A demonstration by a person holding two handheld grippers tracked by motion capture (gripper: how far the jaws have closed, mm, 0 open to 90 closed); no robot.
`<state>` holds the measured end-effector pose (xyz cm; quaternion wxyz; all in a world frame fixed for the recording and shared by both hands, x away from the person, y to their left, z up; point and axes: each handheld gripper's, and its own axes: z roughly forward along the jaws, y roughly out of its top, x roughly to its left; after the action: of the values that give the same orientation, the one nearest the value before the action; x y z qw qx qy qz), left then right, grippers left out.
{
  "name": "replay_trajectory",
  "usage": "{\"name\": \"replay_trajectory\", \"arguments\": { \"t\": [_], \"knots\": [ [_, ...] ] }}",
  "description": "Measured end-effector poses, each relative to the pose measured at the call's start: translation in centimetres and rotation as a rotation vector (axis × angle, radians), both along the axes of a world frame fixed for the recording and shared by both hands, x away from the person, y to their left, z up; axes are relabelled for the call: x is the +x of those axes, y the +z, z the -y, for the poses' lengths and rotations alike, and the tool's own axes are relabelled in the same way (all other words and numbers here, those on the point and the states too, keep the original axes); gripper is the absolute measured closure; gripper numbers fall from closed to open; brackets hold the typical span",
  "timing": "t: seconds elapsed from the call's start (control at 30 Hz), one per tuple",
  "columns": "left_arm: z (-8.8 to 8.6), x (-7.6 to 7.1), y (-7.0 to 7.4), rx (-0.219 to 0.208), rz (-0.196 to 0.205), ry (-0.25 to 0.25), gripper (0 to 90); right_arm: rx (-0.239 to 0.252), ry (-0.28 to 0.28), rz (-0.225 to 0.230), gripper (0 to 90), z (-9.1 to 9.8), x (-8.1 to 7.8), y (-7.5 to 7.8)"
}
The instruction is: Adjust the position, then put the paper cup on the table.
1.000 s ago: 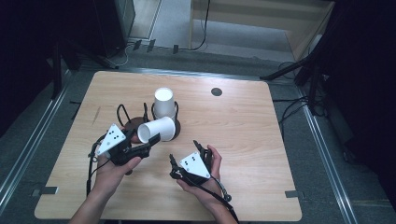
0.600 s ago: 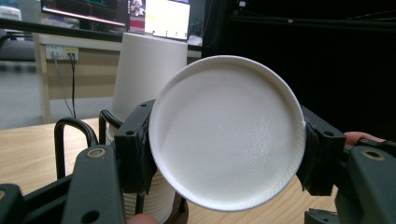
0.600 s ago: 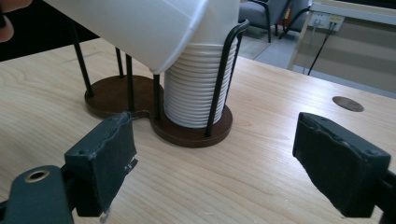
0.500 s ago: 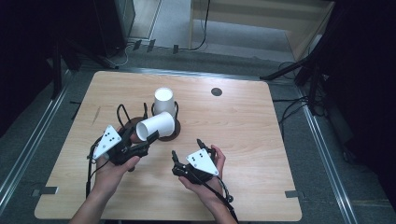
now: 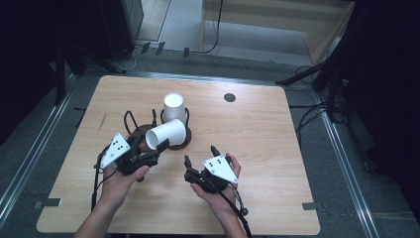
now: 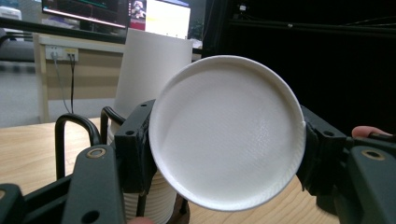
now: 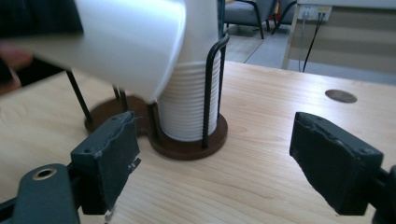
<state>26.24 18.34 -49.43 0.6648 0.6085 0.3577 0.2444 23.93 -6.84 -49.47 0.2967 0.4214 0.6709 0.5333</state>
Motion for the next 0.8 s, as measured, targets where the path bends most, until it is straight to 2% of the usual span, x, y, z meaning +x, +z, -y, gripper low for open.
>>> {"name": "replay_trajectory", "arguments": {
  "t": [0.07, 0.2, 0.33, 0.4, 0.63, 0.73, 0.8],
  "knots": [
    [-0.1, 0.1, -0.1, -0.006, -0.013, -0.001, 34.1, 0.036, -0.018, -0.014, 15.6, 0.2, -0.1, 0.2],
    [-0.1, -0.1, 0.0, -0.016, 0.003, -0.004, 34.1, 0.13, -0.044, -0.074, 14.9, 0.8, 0.0, 0.7],
    [-0.1, -0.1, 0.1, -0.014, 0.012, 0.001, 34.1, 0.171, -0.041, -0.106, 8.1, 0.7, -0.3, 1.1],
    [0.0, -0.1, 0.1, -0.024, 0.015, 0.0, 34.1, 0.214, -0.035, -0.125, 6.8, 0.5, -0.4, 1.2],
    [0.2, -0.1, 0.0, -0.029, 0.019, -0.002, 34.1, 0.424, -0.053, -0.229, 8.0, 0.0, -0.1, 1.2],
    [0.3, -0.1, -0.1, -0.014, 0.018, -0.009, 34.1, 0.478, -0.064, -0.245, 10.5, -0.1, -0.1, 1.3],
    [0.5, -0.1, -0.1, -0.018, 0.022, -0.01, 34.1, 0.522, -0.074, -0.268, 11.4, -0.1, -0.1, 1.4]
  ]
}}
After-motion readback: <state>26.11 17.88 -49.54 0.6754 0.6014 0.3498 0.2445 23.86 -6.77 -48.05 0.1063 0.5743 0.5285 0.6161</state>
